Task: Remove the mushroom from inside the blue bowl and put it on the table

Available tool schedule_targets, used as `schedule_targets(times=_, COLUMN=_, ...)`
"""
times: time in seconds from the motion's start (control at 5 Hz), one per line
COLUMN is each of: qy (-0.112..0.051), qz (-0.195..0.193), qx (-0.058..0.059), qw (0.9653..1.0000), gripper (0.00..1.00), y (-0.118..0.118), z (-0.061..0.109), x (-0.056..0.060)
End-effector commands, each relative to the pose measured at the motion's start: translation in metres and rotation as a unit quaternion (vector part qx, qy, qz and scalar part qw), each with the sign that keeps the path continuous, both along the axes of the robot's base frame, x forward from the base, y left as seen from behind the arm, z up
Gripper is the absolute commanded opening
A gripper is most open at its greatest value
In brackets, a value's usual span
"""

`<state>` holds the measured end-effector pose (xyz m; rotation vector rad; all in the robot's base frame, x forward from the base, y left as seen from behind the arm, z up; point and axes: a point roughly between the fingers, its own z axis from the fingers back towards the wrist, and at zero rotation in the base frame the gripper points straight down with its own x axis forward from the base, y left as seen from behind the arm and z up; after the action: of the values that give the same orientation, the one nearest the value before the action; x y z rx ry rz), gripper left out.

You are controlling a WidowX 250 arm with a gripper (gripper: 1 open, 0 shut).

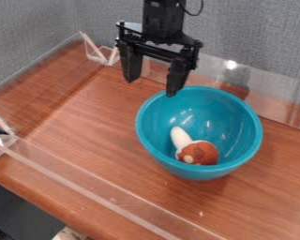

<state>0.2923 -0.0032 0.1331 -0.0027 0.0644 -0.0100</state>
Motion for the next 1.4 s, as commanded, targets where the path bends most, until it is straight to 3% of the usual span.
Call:
schedule_targets(times=0.0, qy=-0.002, qz=0.043, qx=-0.015, qw=0.999, gripper=1.0, y=-0.012, z=-0.01, x=0.004)
schedule_targets(times=0.2, qy=0.015, qz=0.071, qx=-0.038, qw=0.9967, gripper=1.0, y=-0.032, z=-0.048, x=0.009)
schedule_targets(times=0.4, qy=0.034, qz=0.05, qx=-0.039, qw=0.9974, gripper=1.0, y=-0.054, z=-0.098, x=0.028)
schedule_targets(times=0.6, qy=0.041, qz=0.052, qx=-0.038, qw=0.9971, gripper=1.0, y=-0.055, z=-0.11, x=0.034)
schedule_targets(times=0.8, qy=0.043, qz=0.054, qx=-0.038, qw=0.9969, gripper=0.0, y=-0.055, z=-0.113, x=0.034)
schedule_targets(times=1.2, qy=0.042, qz=0.051, qx=-0.04, qw=0.997, gripper=0.0, y=-0.054, z=-0.11, x=0.032)
